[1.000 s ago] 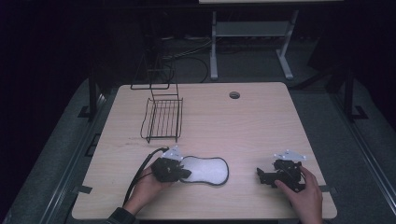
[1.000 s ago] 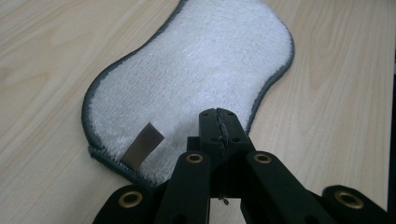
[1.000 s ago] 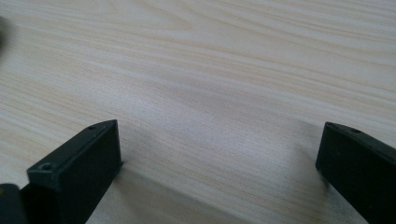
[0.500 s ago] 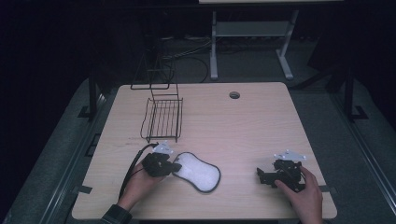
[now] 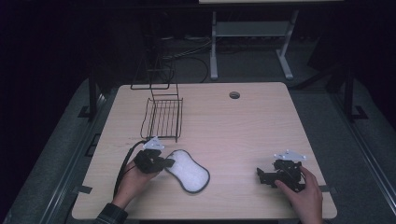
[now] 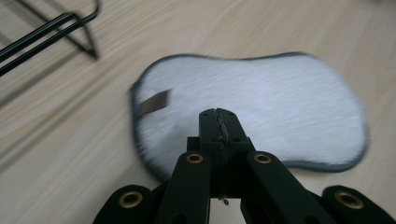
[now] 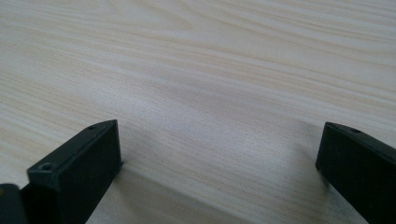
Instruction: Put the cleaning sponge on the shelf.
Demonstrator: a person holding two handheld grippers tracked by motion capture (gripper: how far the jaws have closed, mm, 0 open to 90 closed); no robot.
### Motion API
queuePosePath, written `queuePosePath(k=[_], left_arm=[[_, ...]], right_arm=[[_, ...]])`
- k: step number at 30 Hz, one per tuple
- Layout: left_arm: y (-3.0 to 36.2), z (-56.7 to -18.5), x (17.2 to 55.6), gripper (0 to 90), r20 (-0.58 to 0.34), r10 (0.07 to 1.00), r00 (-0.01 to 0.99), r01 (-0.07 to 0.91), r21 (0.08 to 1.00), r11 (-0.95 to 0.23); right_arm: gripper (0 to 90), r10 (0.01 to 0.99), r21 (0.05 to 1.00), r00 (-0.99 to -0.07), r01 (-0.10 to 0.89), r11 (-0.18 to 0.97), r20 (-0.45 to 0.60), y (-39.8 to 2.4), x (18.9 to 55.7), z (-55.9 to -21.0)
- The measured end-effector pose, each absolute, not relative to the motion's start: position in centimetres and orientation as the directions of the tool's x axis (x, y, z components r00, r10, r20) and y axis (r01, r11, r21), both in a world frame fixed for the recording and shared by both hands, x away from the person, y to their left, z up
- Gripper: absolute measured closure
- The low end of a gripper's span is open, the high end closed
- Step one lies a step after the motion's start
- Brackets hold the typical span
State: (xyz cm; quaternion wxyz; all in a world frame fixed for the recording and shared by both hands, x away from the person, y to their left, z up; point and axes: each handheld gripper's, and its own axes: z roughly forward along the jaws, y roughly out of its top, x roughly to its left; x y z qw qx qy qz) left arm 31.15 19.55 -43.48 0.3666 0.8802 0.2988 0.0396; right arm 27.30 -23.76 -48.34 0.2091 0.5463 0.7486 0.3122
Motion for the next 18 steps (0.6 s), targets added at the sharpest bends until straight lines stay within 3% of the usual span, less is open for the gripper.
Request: queuePosePath(k=[9,18], left_arm=[[14.9,-43.2,29.1,89.8,-0.189,0.424,0.885,0.428,0.688,-0.587],[12.2,-44.4,28.4,89.8,-0.209,0.374,0.904,0.411,0.664,-0.624]], right_arm=[[0.0,0.948,0.696,-0.316,0.687,0.208,0.028,-23.8,27.3,-48.3],[0.0,0.948,0.696,-0.316,0.687,0.208,0.028,-23.8,27.3,-48.3]])
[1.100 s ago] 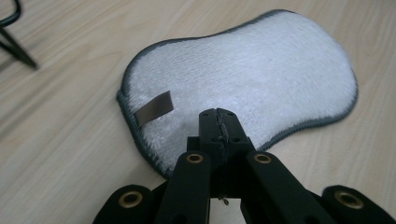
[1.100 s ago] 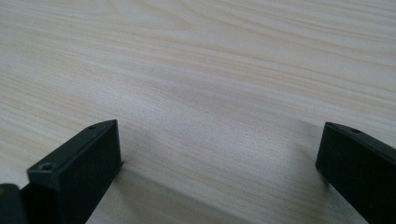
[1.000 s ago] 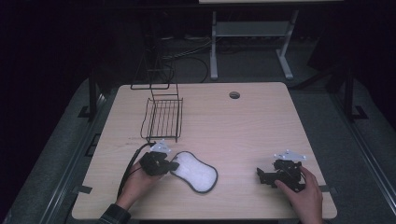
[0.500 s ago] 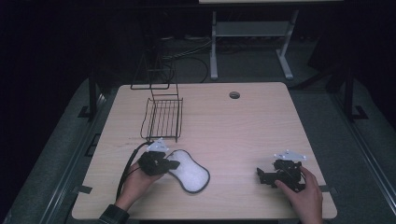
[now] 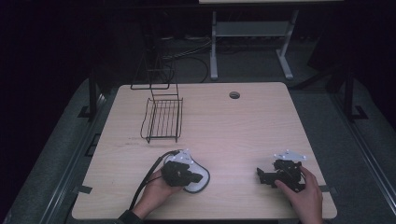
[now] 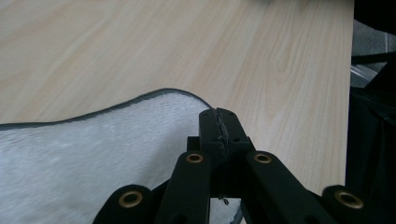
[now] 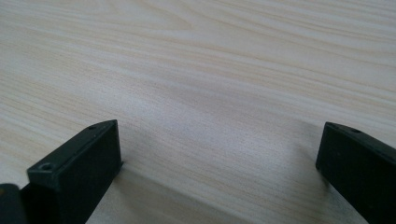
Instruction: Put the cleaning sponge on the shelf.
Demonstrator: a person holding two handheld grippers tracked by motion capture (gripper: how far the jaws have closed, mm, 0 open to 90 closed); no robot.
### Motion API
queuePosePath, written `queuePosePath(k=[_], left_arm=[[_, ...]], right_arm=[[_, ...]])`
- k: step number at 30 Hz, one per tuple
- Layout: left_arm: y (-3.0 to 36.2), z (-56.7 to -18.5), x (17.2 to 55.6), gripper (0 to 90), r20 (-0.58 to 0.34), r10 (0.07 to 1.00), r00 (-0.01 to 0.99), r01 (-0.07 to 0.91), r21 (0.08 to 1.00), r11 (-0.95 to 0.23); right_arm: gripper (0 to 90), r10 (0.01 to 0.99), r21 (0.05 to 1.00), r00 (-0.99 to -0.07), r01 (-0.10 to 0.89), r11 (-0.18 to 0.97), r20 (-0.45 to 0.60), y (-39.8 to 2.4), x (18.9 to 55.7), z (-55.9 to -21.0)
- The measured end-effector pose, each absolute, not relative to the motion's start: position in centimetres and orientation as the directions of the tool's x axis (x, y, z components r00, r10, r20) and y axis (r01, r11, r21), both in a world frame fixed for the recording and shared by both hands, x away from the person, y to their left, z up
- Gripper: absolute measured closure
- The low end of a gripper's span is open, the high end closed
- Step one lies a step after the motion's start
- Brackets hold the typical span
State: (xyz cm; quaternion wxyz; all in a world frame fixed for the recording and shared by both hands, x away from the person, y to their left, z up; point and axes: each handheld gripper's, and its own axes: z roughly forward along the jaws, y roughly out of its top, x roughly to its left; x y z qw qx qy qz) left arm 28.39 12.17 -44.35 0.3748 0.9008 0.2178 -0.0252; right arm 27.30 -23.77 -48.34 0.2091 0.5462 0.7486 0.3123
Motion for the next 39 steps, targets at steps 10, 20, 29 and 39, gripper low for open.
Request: queuePosePath(k=[10,20,29,39], left_arm=[[12.5,-44.8,28.2,89.8,-0.219,0.369,0.903,0.417,0.648,-0.637],[15.3,-44.7,27.5,89.8,-0.238,0.399,0.886,0.453,0.633,-0.628],[18.2,-44.6,26.7,89.8,-0.253,0.44,0.861,0.493,0.628,-0.602],[20.9,-44.4,26.1,89.8,-0.247,0.486,0.838,0.522,0.623,-0.583]], right_arm=[[0.0,0.948,0.696,-0.316,0.687,0.208,0.028,-23.8,27.3,-48.3],[0.0,0.948,0.696,-0.316,0.687,0.208,0.028,-23.8,27.3,-48.3],[0.0,0.948,0.696,-0.316,0.687,0.208,0.028,-23.8,27.3,-48.3],[0.0,0.948,0.696,-0.316,0.687,0.208,0.028,-23.8,27.3,-48.3]])
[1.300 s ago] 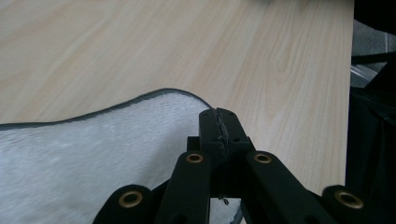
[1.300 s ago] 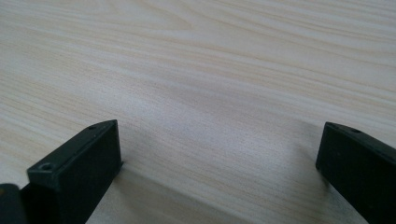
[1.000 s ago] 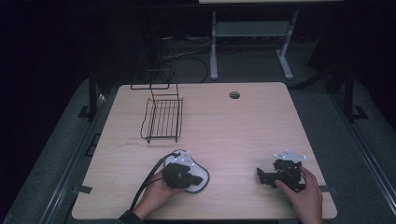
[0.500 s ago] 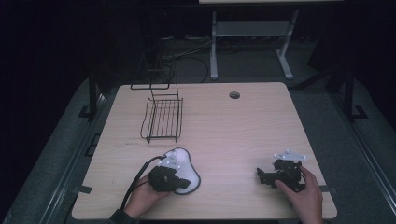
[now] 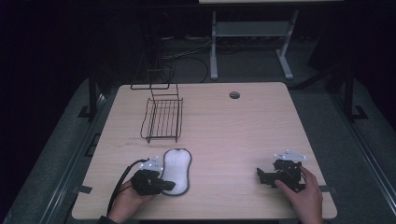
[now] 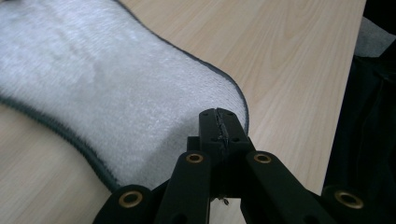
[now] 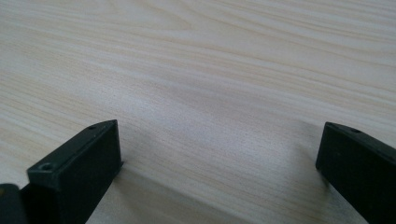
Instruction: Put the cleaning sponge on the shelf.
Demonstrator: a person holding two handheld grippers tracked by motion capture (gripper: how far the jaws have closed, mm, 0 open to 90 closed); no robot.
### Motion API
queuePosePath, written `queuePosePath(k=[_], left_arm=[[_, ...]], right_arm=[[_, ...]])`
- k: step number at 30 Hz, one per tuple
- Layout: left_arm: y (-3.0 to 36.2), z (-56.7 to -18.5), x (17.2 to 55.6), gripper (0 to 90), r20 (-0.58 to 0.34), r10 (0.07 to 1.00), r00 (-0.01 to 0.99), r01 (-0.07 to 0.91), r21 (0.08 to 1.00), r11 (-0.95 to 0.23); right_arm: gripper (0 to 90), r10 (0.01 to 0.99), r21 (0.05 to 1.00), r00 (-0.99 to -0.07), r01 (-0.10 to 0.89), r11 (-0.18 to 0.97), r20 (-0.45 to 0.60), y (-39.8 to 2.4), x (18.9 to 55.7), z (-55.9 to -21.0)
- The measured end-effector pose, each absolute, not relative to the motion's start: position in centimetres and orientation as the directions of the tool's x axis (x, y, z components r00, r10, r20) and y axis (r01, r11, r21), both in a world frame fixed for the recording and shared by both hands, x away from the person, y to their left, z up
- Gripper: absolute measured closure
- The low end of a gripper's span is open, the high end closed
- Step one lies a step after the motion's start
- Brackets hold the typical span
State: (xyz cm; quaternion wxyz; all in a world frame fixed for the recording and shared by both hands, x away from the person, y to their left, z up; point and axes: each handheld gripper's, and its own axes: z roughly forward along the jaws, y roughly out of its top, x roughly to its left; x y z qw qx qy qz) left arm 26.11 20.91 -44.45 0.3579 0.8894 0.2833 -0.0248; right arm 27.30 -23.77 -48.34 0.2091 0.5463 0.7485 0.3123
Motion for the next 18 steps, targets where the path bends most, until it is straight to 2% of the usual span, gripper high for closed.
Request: queuePosePath(k=[18], left_arm=[[26.1,-44.2,26.6,89.8,-0.224,0.604,0.765,0.59,0.62,-0.517]], right_arm=[[0.0,0.948,0.696,-0.316,0.687,0.208,0.028,-23.8,27.3,-48.3]])
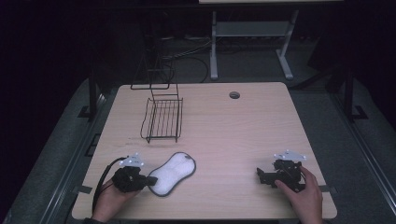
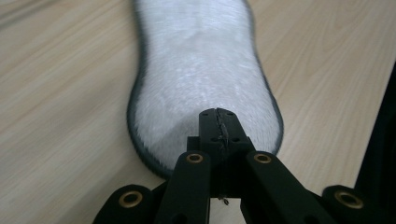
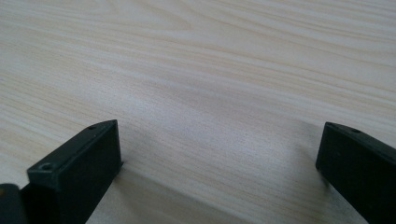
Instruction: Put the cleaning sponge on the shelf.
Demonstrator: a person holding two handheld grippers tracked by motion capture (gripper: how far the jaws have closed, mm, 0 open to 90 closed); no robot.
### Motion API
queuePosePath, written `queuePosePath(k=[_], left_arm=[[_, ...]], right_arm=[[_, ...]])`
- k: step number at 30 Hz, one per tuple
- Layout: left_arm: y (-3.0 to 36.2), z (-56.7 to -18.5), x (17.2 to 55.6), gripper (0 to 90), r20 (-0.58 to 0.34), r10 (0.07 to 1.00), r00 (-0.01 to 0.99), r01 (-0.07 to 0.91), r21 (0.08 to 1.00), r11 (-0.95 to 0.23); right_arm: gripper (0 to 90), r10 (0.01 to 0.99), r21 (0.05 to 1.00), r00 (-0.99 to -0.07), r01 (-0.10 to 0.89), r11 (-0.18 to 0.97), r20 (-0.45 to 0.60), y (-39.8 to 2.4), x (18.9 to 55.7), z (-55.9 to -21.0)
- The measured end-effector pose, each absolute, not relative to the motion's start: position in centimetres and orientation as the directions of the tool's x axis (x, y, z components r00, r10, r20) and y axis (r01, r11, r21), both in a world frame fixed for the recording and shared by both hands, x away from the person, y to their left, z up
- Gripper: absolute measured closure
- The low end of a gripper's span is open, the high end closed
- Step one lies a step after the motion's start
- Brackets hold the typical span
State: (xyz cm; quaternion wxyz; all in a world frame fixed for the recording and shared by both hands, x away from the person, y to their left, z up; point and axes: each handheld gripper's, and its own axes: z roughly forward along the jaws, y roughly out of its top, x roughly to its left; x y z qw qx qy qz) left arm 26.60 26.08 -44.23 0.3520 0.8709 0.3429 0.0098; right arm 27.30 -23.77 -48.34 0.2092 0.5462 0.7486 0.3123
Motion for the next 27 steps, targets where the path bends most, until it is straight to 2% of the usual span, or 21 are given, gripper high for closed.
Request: queuePosePath(k=[9,15,19,23,27], left_arm=[[27.4,-44.2,26.8,89.8,-0.209,0.638,0.741,0.607,0.614,-0.505],[27.1,-43.5,26.8,89.5,-0.217,0.628,0.747,0.592,0.646,-0.482],[26.8,-43.1,27.0,80.5,-0.224,0.62,0.752,0.583,0.666,-0.466],[26.3,-42.8,27.2,59.3,-0.227,0.624,0.748,0.58,0.681,-0.448],[25.7,-42.8,27.5,44.0,-0.217,0.619,0.755,0.567,0.69,-0.45]], right_arm=[[0.0,0.948,0.696,-0.316,0.687,0.208,0.028,-23.8,27.3,-48.3],[0.0,0.948,0.696,-0.316,0.687,0.208,0.029,-23.8,27.3,-48.3],[0.0,0.948,0.696,-0.316,0.687,0.208,0.029,-23.8,27.3,-48.3],[0.0,0.948,0.696,-0.316,0.687,0.208,0.028,-23.8,27.3,-48.3],[0.0,0.948,0.696,-0.316,0.687,0.208,0.028,-23.8,27.3,-48.3]])
